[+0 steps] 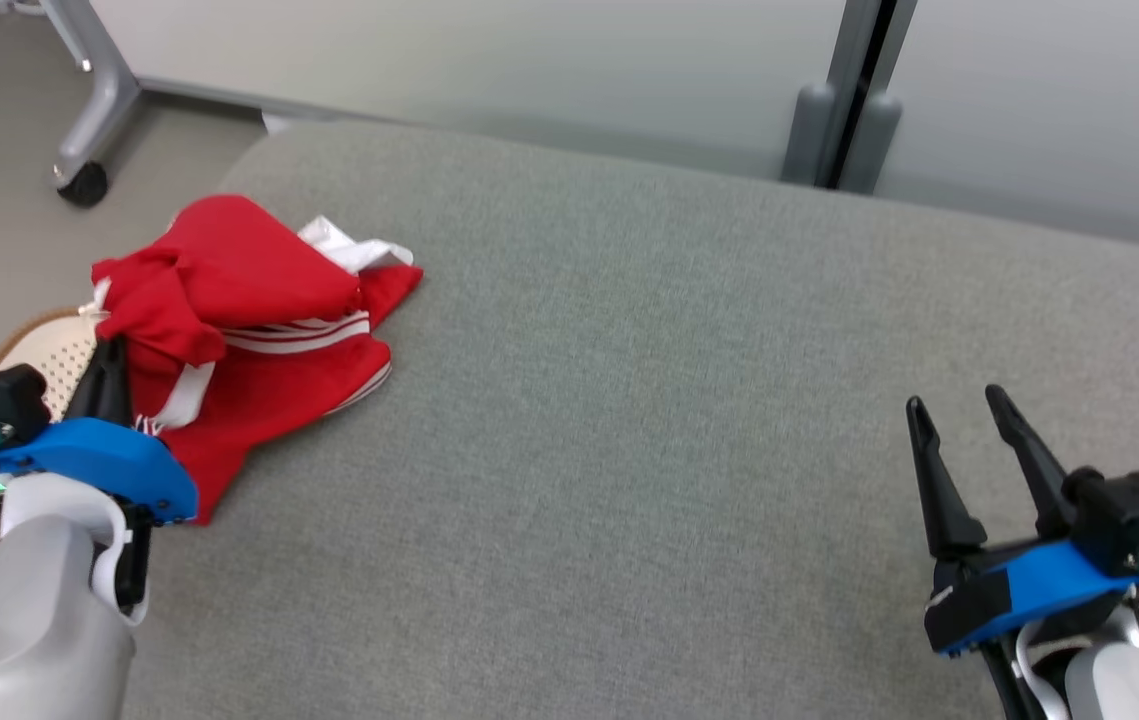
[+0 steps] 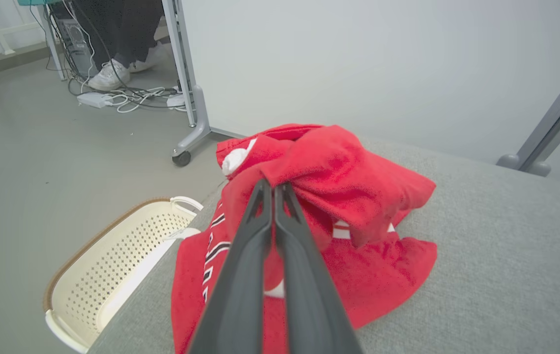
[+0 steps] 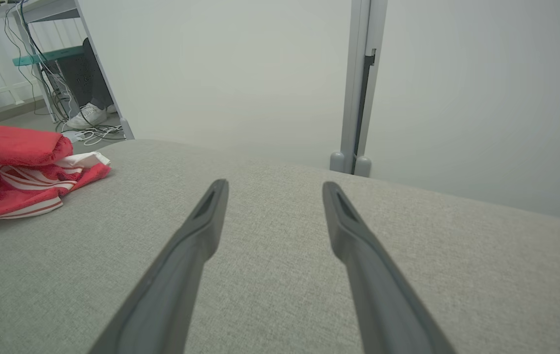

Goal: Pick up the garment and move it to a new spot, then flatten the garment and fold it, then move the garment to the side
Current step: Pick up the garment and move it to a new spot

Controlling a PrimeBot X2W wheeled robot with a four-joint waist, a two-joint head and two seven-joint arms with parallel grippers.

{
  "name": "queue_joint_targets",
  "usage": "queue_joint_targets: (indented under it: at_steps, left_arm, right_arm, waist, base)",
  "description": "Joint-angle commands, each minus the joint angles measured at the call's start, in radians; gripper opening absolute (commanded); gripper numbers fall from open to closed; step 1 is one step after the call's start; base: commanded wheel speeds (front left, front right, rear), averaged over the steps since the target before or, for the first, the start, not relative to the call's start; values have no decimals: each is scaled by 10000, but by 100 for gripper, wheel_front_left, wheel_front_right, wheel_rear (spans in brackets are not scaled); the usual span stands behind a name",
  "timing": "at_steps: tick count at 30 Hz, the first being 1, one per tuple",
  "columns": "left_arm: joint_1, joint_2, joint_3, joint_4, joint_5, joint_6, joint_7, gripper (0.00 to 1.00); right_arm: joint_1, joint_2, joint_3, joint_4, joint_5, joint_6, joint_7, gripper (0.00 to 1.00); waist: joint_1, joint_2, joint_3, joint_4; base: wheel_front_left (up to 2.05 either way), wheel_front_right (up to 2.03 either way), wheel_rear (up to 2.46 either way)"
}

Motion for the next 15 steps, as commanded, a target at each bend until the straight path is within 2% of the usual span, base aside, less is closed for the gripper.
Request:
queue_joint_targets:
  at_steps: [1, 10, 14, 15]
  left_arm:
    - [142, 113, 86, -215, 72, 85, -59, 0]
    - [2278, 115, 363, -4113, 665, 791, -59, 0]
    - [3102, -87, 62, -5701, 726, 975, 287, 0]
    - [3413, -248, -203, -6357, 770, 1011, 604, 0]
  right_arm:
    - [147, 24, -20, 27, 20, 1, -66, 100]
    - [782, 257, -152, 8, 41, 1, -126, 100]
    - [898, 313, -109, -104, 63, 1, -57, 100]
    - [882, 324, -41, -163, 74, 1, -31, 100]
  waist:
    - [2, 1, -280, -191]
    - [2, 1, -1409, -529]
    - [2, 1, -1535, -1010]
    - [2, 1, -1496, -1362]
  base:
    - [0, 0, 0]
    - [0, 0, 0]
    - [0, 0, 0]
    - [0, 0, 0]
